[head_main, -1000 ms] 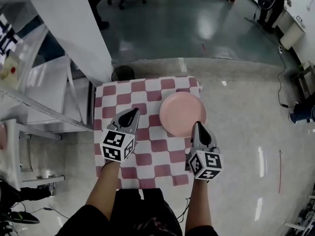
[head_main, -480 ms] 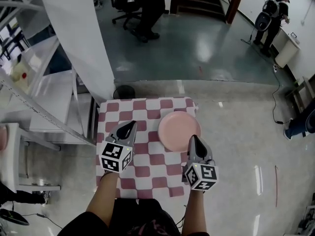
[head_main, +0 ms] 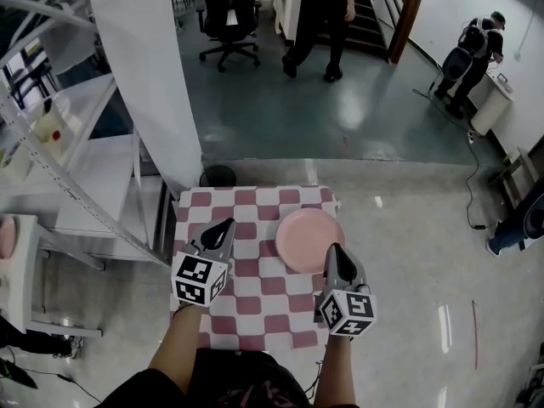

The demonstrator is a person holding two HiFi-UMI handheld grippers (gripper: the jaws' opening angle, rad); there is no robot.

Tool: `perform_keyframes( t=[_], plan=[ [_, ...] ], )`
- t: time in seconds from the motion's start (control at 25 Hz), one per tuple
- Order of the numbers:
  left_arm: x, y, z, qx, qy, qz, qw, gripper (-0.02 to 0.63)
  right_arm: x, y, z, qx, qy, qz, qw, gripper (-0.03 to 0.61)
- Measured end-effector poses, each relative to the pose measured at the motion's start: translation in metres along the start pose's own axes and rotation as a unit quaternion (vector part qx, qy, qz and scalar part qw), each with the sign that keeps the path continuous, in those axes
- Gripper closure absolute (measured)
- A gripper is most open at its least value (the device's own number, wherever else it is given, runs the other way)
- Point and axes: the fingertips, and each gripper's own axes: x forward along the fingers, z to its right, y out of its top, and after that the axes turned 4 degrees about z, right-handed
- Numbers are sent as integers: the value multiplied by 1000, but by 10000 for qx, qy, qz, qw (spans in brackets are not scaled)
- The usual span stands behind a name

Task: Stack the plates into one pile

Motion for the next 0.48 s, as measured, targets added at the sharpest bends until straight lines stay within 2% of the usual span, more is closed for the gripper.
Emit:
perform_keyframes(
  t=[0.48],
  plan=[
    [-23, 11, -8, 77, 87, 162, 9998, 615, -5, 13, -18, -121, 165, 112, 9997, 574]
  ],
)
